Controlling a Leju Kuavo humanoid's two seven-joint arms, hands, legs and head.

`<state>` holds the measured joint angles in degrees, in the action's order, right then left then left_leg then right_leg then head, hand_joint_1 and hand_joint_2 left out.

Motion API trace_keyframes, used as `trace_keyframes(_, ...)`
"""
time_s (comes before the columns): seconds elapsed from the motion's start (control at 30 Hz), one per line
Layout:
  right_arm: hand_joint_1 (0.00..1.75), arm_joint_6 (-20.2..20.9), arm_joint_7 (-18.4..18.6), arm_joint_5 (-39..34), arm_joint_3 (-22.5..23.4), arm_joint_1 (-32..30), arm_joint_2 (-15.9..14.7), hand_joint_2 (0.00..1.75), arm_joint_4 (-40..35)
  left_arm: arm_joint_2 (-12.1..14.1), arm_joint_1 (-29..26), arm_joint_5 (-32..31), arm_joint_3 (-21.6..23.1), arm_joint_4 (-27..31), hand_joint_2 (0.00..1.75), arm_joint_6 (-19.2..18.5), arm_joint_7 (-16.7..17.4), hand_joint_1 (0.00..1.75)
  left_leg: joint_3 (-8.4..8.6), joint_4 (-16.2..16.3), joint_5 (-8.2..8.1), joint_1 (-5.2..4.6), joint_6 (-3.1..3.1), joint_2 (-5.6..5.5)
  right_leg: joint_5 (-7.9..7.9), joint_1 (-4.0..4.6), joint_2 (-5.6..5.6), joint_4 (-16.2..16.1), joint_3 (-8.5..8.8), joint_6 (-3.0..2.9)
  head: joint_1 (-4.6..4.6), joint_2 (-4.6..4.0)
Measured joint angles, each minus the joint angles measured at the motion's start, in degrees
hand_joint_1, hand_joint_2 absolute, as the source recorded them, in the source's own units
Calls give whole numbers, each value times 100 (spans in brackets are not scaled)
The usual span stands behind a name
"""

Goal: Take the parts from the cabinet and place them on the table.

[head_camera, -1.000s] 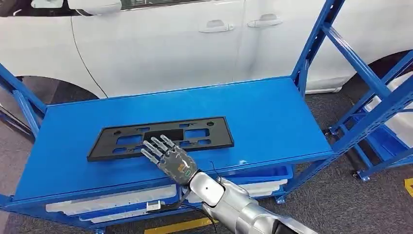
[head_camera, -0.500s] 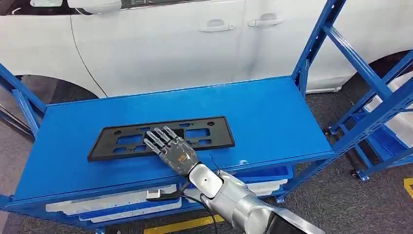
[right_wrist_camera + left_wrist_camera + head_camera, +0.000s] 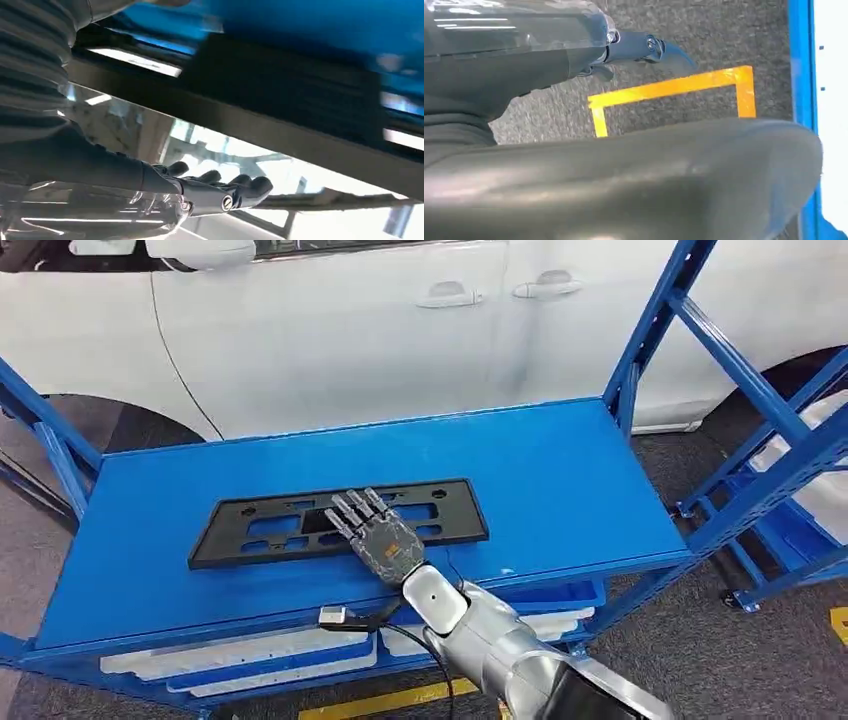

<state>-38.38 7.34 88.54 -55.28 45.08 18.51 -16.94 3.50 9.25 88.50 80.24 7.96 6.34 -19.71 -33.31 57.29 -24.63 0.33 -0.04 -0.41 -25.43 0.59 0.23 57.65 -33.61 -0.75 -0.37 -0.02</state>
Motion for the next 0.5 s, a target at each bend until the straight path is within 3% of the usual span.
trace_keyframes(0.07,0,17,15,-6,24,26,-2,175,17,17,10,-2,0,-4,0,0,2,0,26,-26,7,-22,-64,8,51,-44,3,-77,32,-61,0,0)
trace_keyframes(0.1,0,46,35,-7,28,31,-2,175,24,33,9,0,2,-7,0,0,2,0,-3,64,-74,-1,-85,7,84,-70,-4,-135,75,-75,0,0)
trace_keyframes(0.13,0,57,66,-7,33,38,-4,175,39,33,11,-2,4,-7,0,-4,2,0,-117,318,-259,6,-122,8,90,-82,-15,-148,80,-104,-2,0)
trace_keyframes(0.2,0,85,96,-7,46,39,-18,175,66,33,0,0,9,-7,0,-11,11,0,-534,1218,-698,49,-185,9,89,-75,-19,-144,64,-110,0,0)
trace_keyframes(0.23,0,102,109,-9,63,42,-30,175,76,35,-11,4,11,-7,0,-17,15,0,-720,1615,-829,56,-212,9,88,-74,-18,-137,58,-110,0,0)
trace_keyframes(0.27,0,125,120,-11,83,45,-39,175,87,37,-19,4,15,-7,0,-20,15,0,-793,1758,-804,67,-231,10,86,-77,-18,-133,60,-108,-2,0)
trace_keyframes(0.3,0,157,136,-9,101,49,-50,175,98,42,-21,11,20,-7,0,-22,15,0,-718,1590,-645,81,-242,10,82,-81,-17,-129,69,-102,-2,0)
trace_keyframes(0.33,0,177,151,-9,111,63,-59,175,105,53,-20,17,24,-7,0,-31,13,0,-531,1213,-414,94,-246,11,71,-86,-14,-117,76,-87,0,0)
trace_keyframes(0.4,0,265,190,-9,120,113,-77,175,109,63,-16,24,37,-9,0,-31,0,0,-17,179,44,114,-242,22,34,-96,-4,-65,77,-34,-2,0)
trace_keyframes(0.43,0,301,201,-9,127,134,-92,175,114,63,-2,28,44,-9,0,-31,-9,0,73,1,-67,76,-214,18,12,-50,1,-33,53,3,-2,0)
trace_keyframes(0.47,0,350,212,-11,138,147,-107,175,120,63,-3,42,46,-9,0,-31,-20,0,60,3,-41,78,-123,1,24,-48,10,-31,39,27,0,0)
trace_keyframes(0.5,0,418,225,-20,153,160,-116,175,127,63,-17,52,46,-9,0,-28,-28,0,49,10,-42,70,-94,1,33,-51,11,-38,39,55,0,0)
